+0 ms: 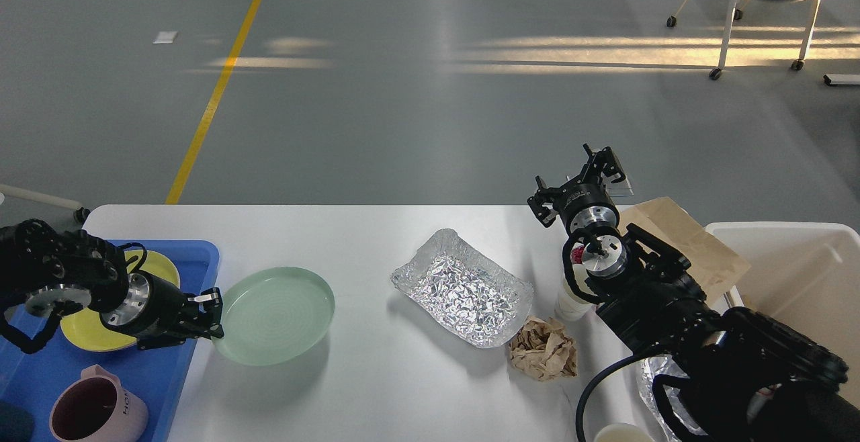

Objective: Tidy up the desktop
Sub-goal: 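Lift the green plate and lower it onto the yellow plate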

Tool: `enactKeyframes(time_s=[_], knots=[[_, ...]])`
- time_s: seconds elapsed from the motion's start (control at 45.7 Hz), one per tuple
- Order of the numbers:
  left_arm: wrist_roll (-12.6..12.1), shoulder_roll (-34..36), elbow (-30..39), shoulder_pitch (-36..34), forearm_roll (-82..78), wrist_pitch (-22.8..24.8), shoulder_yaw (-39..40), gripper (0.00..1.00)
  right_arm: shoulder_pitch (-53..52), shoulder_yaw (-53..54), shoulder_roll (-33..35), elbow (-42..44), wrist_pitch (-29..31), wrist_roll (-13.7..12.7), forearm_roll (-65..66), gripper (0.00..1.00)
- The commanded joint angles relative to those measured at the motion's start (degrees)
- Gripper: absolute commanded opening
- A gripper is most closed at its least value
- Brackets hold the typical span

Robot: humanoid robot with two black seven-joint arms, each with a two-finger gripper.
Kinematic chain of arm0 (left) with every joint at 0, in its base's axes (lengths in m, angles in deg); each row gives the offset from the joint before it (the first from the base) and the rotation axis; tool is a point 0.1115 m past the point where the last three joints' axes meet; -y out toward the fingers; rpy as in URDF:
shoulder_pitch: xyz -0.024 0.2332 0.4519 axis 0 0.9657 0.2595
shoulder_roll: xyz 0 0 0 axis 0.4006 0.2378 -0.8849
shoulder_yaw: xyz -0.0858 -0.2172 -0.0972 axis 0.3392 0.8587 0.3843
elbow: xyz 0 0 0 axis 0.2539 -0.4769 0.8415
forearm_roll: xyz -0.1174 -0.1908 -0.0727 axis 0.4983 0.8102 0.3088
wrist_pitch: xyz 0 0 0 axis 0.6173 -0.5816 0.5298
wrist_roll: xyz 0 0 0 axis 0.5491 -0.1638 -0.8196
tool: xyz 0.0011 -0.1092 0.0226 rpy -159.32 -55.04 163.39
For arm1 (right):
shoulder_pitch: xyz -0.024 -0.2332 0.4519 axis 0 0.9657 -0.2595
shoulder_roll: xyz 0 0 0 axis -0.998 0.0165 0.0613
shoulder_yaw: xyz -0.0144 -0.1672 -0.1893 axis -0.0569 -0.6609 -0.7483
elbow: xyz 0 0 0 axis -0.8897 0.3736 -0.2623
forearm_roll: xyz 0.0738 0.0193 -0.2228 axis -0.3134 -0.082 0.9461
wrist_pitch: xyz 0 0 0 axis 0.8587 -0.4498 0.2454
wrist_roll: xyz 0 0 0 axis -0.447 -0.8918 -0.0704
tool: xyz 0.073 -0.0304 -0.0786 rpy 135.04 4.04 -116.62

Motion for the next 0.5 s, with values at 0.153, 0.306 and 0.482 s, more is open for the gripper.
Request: enactKeyframes(time_s=[0.153,0.306,0.482], knots=[[-4.23,3.18,6.19,-12.84,-1.85,10.14,-3.24,0.0,0.0,0.0,0.0,-0.02,0.0,0.0,0.0,1.0],[-4.14,3.62,11.12,-25.14,-6.43,16.63,-9.92,0.0,0.0,0.0,0.0,0.06,0.0,0.0,0.0,1.0],[-4.14,3.27,13.85,-39.47,-8.54,28.32,-14.32,0.0,0.0,0.0,0.0,0.06,0.0,0.0,0.0,1.0]])
